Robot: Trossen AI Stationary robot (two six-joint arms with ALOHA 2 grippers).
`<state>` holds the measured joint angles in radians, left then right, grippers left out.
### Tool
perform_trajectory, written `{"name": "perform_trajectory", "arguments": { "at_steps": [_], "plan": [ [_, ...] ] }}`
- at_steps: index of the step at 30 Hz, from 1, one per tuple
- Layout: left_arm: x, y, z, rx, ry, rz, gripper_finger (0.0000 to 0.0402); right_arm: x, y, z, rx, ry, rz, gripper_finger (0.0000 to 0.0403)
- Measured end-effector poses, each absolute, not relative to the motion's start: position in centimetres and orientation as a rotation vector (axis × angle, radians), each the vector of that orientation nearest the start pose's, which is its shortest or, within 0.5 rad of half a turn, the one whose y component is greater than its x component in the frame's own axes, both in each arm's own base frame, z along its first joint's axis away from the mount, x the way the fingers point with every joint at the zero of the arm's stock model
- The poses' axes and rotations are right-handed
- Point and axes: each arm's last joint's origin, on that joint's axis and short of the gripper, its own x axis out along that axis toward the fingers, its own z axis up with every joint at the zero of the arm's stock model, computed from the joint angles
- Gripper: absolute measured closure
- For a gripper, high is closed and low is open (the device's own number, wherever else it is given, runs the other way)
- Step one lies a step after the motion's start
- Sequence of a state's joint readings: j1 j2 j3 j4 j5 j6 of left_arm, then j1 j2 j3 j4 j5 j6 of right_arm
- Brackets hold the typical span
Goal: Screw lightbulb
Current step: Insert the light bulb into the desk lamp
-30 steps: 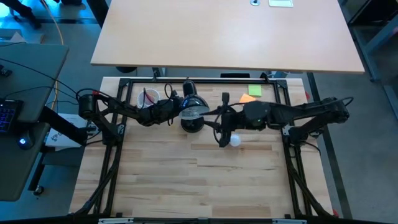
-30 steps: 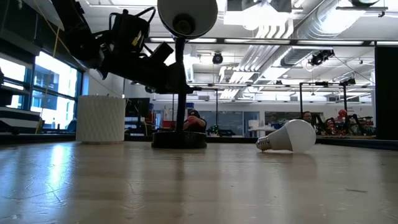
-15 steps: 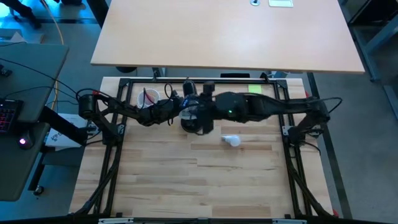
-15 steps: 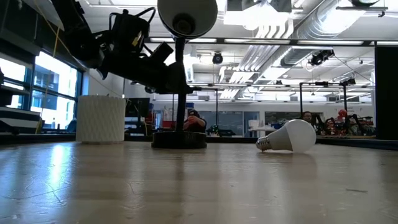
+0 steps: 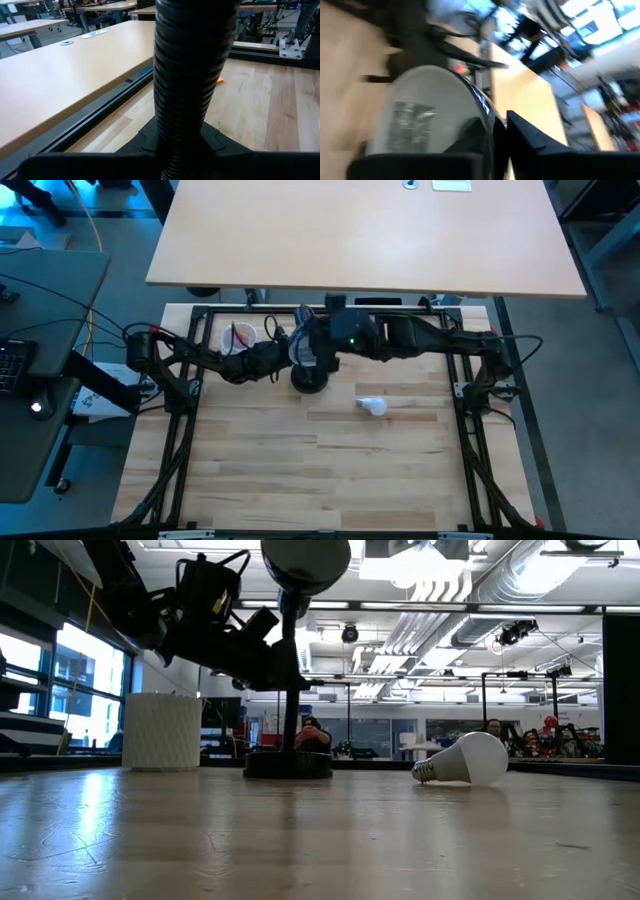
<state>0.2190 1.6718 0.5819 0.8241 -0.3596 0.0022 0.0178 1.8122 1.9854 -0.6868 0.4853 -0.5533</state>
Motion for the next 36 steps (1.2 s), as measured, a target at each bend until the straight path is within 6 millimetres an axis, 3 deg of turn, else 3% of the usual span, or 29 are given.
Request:
{"name": "perform_trajectory", "arguments": {
  "at_steps": [5, 12, 30, 36],
  "plan": [
    [29.6, 6.9, 15.3, 0.013, 0.249, 0.657, 0.0350, 39.8, -0.1, 41.7, -0.616, 0.584, -0.418, 0.0391],
    [29.7, 5.7, 15.6, -0.009, 0.197, 0.725, 0.0350, 39.8, 0.7, 41.6, -0.553, 0.565, -0.405, 0.0381],
    [30.0, 5.6, 15.4, -0.040, 0.160, 0.791, 0.0350, 39.4, 4.3, 41.2, -0.871, 0.624, -0.203, 0.0381],
    [30.4, 5.7, 15.5, -0.044, 0.155, 0.780, 0.0350, 39.3, 4.9, 41.2, -0.894, 0.632, -0.244, 0.0369]
  ]
}}
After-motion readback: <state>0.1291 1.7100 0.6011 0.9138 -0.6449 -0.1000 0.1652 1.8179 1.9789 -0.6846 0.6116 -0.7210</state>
